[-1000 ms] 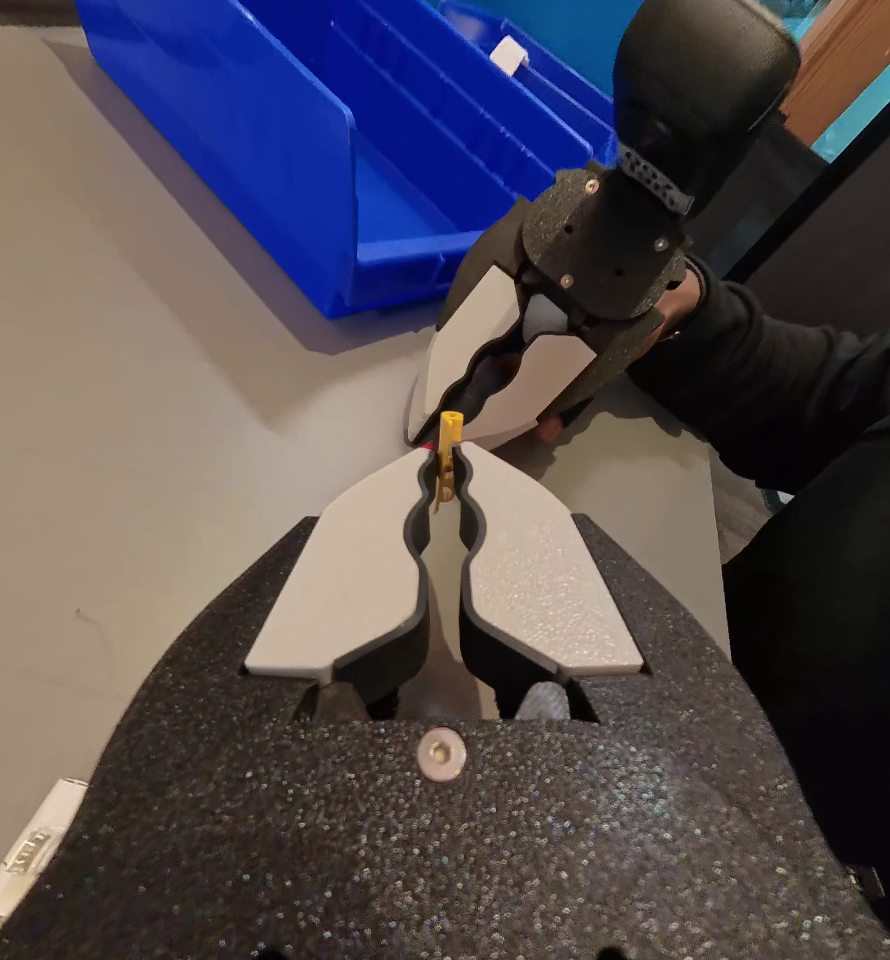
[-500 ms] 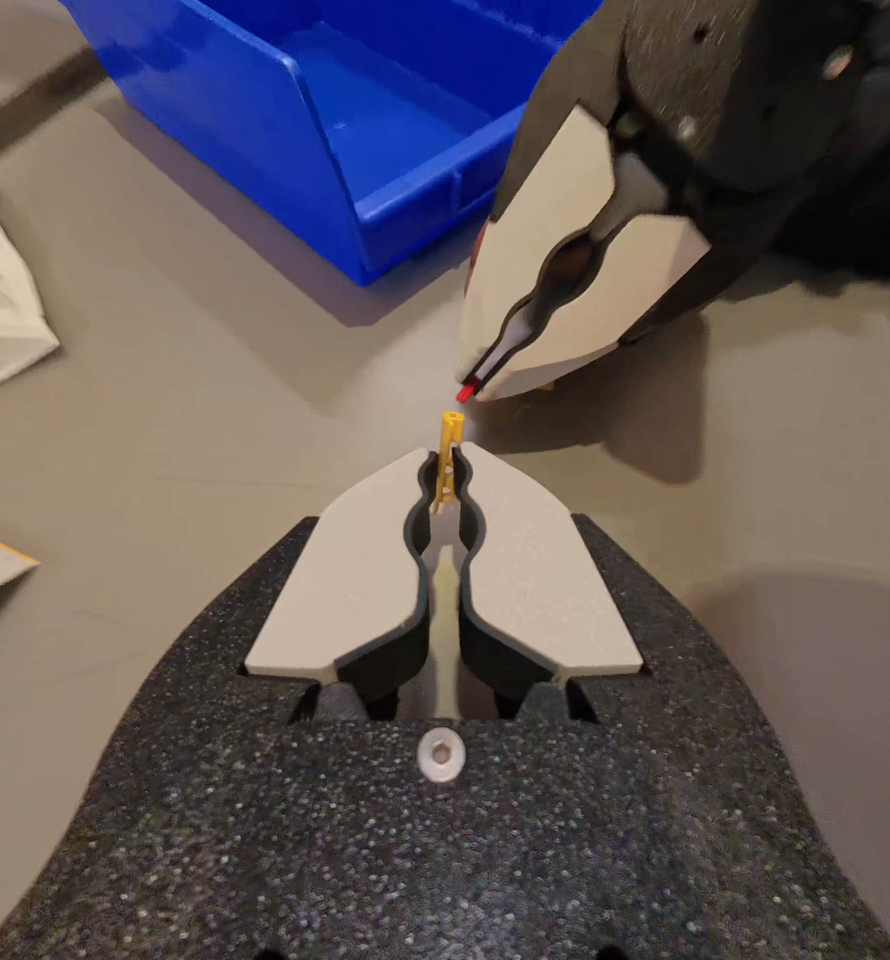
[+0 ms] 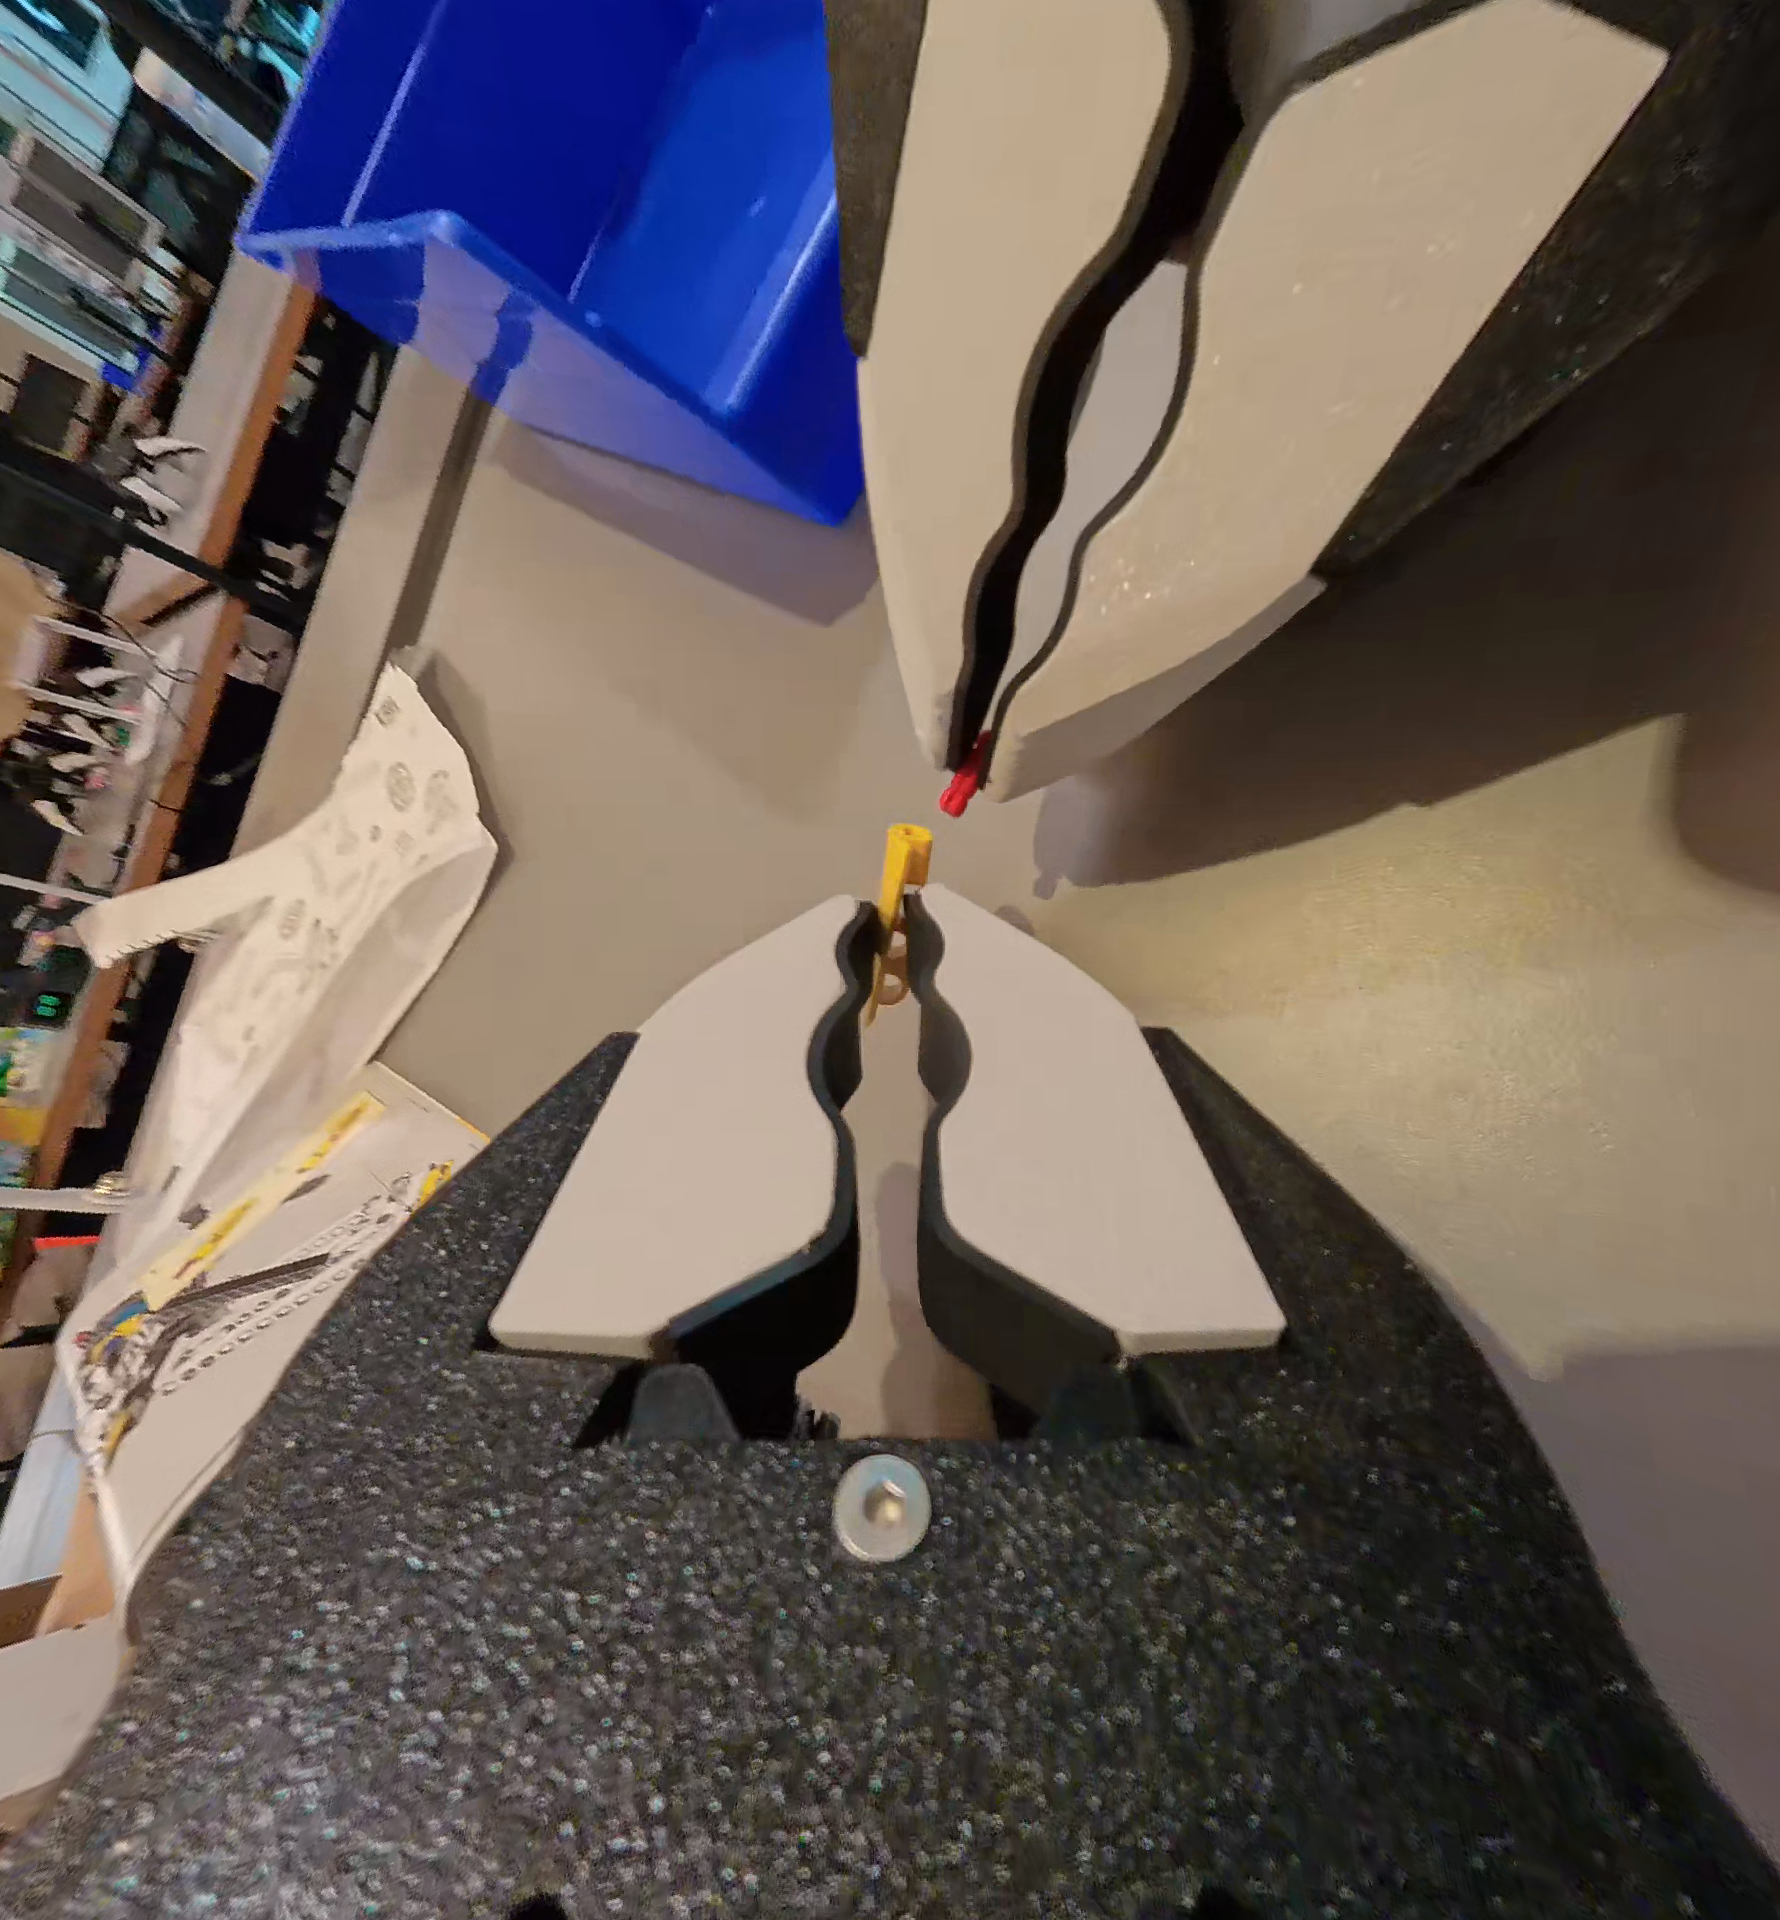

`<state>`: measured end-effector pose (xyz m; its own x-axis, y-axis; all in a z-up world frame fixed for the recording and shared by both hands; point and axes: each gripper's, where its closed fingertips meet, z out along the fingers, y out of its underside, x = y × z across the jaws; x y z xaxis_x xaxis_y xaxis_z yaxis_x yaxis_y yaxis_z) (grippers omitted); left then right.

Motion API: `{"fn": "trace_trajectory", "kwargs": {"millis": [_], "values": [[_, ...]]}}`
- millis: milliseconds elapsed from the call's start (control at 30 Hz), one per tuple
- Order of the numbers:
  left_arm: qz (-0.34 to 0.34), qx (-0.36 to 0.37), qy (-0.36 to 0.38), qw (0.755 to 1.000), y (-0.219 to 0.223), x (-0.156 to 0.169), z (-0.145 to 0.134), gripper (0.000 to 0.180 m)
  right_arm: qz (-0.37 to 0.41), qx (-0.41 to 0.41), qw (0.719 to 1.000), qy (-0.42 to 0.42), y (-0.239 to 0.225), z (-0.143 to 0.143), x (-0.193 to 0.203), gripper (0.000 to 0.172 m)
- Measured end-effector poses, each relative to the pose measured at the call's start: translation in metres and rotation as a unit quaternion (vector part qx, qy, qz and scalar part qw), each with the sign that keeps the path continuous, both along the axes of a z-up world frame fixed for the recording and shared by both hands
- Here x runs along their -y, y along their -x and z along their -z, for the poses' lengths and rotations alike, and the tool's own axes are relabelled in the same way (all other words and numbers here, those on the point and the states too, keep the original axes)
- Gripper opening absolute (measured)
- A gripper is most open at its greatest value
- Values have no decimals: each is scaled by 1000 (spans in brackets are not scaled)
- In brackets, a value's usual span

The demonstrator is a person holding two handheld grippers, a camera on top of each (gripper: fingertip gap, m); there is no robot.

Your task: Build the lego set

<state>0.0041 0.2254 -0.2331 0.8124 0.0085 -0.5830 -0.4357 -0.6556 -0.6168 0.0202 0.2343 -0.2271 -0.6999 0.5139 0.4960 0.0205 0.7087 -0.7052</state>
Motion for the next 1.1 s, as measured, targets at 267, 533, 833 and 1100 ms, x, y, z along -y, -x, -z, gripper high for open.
{"fn": "trace_trajectory", "kwargs": {"millis": [267,533,833,1100], "values": [[23,-86,3,996,-1,-3,-7,5,8,48,997,63,-3,-7,1,3],[38,-171,33,984,-2,-4,-9,5,15,87,992,89,-4,-4,0,3],[48,-230,48,971,-5,-6,-10,5,24,127,984,120,-4,-3,0,3],[72,-299,58,950,-9,-7,-15,4,25,218,955,198,-9,-5,1,3]]}}
